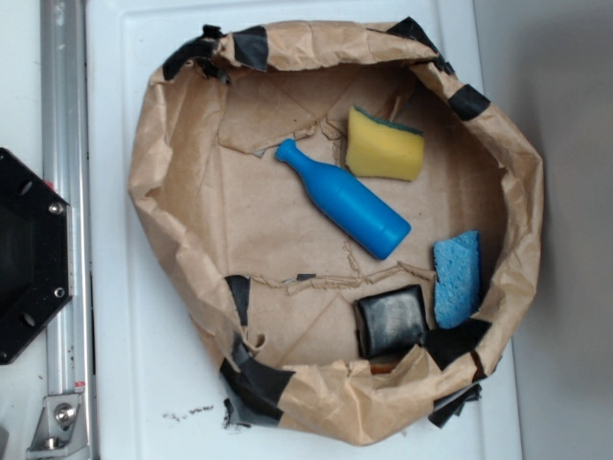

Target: Grab the green sponge.

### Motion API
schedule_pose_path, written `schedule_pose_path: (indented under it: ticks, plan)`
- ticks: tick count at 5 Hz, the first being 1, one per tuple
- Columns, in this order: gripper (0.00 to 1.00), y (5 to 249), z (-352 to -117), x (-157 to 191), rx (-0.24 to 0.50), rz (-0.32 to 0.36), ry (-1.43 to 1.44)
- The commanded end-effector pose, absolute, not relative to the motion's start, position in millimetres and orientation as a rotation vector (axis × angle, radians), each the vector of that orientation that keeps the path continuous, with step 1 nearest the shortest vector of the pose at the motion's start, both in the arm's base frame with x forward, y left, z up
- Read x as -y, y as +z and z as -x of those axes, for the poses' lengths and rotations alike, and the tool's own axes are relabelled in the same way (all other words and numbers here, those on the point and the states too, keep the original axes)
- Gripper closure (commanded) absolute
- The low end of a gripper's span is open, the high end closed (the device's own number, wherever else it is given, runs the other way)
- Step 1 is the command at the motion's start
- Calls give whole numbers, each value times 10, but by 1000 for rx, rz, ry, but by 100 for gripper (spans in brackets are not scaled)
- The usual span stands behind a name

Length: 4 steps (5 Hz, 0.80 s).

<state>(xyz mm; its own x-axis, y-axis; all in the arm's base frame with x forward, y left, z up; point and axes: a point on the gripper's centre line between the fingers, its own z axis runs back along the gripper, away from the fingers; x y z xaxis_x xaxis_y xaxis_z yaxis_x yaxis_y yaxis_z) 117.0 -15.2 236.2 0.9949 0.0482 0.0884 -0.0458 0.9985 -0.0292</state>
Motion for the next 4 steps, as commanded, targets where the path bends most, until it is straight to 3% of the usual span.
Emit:
schedule_pose_path:
  ticks: [1,2,3,4]
  plan:
    - [0,2362,-1170,152,89,27,47]
    - [0,1905,-1421,-136,187,-3,136]
    - [0,1783,-1693,-260,312,37,198]
    - [0,1545,-2145,-416,394,48,395]
